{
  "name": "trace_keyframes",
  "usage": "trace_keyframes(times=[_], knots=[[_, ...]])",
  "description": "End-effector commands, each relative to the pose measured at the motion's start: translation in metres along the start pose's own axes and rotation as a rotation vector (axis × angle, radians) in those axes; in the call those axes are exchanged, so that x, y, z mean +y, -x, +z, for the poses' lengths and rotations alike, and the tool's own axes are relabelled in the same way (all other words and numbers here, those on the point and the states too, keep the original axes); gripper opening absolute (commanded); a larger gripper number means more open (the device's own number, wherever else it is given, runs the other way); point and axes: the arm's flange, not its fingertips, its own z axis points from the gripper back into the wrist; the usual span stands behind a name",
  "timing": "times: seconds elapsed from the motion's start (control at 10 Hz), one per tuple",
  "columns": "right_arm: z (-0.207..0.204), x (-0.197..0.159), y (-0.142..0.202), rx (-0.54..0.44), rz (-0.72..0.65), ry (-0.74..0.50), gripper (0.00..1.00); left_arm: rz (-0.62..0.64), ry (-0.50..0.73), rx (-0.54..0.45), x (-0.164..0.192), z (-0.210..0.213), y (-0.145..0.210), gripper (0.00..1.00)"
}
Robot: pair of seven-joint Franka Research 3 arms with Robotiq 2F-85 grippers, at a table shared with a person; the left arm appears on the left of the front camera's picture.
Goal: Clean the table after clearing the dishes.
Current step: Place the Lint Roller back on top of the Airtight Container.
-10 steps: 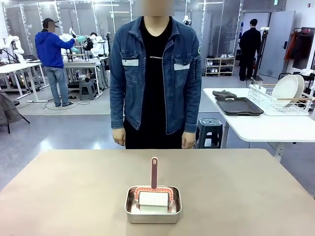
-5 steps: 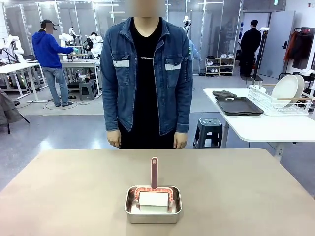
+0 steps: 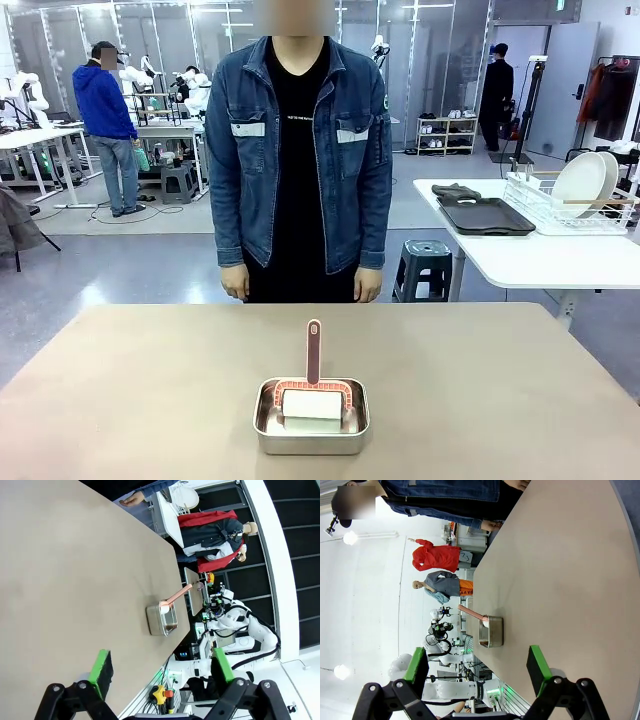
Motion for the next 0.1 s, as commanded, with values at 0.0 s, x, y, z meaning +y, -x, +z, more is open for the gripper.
trace_keyframes(times=[0.0], knots=[[0.0003,0.0028,-0.0004,-0.001,0.012,-0.011,1.0,0.001,-0.002,0.006,-0.001,0.003,0.002,1.0]])
